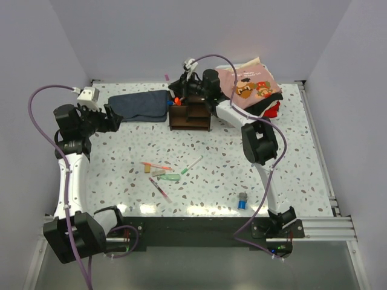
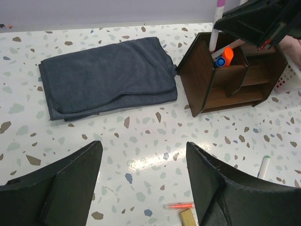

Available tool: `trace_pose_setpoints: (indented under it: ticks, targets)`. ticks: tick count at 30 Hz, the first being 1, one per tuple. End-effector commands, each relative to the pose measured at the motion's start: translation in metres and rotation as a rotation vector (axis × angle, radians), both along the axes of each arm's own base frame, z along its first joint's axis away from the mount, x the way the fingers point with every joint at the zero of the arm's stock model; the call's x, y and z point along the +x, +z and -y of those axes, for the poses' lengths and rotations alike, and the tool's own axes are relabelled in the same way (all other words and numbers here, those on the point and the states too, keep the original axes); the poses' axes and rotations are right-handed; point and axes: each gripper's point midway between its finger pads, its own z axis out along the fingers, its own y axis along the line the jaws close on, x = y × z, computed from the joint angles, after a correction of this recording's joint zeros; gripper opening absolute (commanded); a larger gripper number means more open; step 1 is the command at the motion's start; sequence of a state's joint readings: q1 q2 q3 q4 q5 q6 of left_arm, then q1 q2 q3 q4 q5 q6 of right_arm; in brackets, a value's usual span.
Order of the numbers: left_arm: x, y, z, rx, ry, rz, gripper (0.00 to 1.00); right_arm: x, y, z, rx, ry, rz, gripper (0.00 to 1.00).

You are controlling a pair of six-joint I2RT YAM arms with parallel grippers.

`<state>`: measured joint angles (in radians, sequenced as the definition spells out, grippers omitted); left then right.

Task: Sort the stationery into containers
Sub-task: Place the pen in the storage box, then pick up the pen from the center of the board.

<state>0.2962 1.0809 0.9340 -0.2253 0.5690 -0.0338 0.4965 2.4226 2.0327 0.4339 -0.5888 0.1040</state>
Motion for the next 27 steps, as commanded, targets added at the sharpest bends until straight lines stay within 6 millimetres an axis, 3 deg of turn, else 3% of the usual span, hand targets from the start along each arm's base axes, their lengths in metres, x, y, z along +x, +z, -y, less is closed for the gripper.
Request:
trace_pose_setpoints:
  ticks: [1, 3, 7, 9, 10, 17, 22, 23, 24, 25, 26, 27]
  targets:
    - [0.007, 0.027, -0.003, 0.022, -0.01, 0.073, 0.76, 0.001, 0.02, 0.007, 0.006, -0.027, 0.079, 0.03]
    - [0.007, 0.028, -0.003, 0.023, -0.012, 0.076, 0.76, 0.001, 0.014, 0.009, 0.0, -0.032, 0.075, 0.03]
    - [0.007, 0.033, -0.003, 0.027, -0.017, 0.083, 0.76, 0.0, 0.017, 0.01, 0.001, -0.039, 0.084, 0.28]
    - [0.007, 0.037, -0.003, 0.03, -0.022, 0.088, 0.76, -0.003, 0.018, 0.011, -0.004, -0.036, 0.078, 0.35]
    - [0.007, 0.038, -0.002, 0.032, -0.022, 0.091, 0.76, -0.005, 0.027, 0.013, -0.003, -0.04, 0.093, 0.39]
    - [0.007, 0.046, 0.001, 0.021, -0.04, 0.128, 0.76, -0.019, 0.053, 0.03, -0.014, -0.061, 0.113, 0.44]
    - [-0.003, 0.042, 0.029, 0.023, -0.218, 0.129, 0.78, -0.035, 0.098, 0.047, 0.009, -0.076, 0.145, 0.45]
    - [-0.006, 0.04, 0.035, 0.024, -0.242, 0.109, 0.78, -0.044, 0.116, 0.053, 0.019, -0.078, 0.161, 0.46]
    - [-0.007, 0.035, 0.05, 0.028, -0.292, 0.088, 0.78, -0.048, 0.118, 0.059, 0.008, -0.082, 0.148, 0.46]
    - [-0.011, 0.03, 0.059, 0.058, -0.334, 0.066, 0.78, -0.059, 0.108, 0.06, -0.013, -0.054, 0.124, 0.46]
    - [-0.014, 0.026, 0.069, 0.079, -0.371, 0.055, 0.78, -0.08, 0.129, 0.067, -0.052, -0.019, 0.201, 0.46]
    - [-0.018, 0.023, 0.087, 0.14, -0.436, 0.068, 0.78, -0.097, 0.121, 0.067, -0.101, 0.049, 0.227, 0.46]
